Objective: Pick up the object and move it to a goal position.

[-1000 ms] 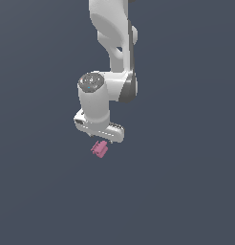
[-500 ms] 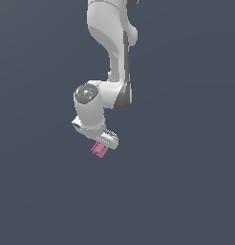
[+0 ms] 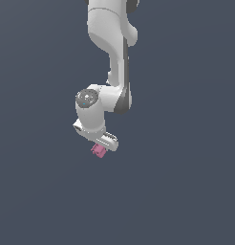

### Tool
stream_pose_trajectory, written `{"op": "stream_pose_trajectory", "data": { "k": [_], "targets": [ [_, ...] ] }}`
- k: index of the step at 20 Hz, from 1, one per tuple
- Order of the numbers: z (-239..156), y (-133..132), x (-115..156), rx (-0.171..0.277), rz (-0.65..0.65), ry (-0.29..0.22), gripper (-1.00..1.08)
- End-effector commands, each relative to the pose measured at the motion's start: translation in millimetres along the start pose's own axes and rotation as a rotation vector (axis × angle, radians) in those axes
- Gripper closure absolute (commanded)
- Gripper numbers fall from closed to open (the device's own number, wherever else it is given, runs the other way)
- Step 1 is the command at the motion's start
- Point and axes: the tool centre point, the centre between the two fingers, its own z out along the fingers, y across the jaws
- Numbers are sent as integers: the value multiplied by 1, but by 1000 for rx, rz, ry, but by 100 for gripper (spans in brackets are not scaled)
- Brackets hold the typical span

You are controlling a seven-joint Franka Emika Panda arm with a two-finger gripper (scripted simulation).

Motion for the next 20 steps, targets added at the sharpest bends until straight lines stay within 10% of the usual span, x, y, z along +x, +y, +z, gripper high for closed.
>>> {"op": "stream_pose_trajectory", "data": {
  "k": [1, 9, 10, 20],
  "targets": [
    [14, 1, -1, 0, 2, -1, -92],
    [34, 0, 0, 0, 4, -1, -92],
    [34, 0, 0, 0, 4, -1, 108],
    [34, 0, 0, 0, 4, -1, 108]
  ]
}}
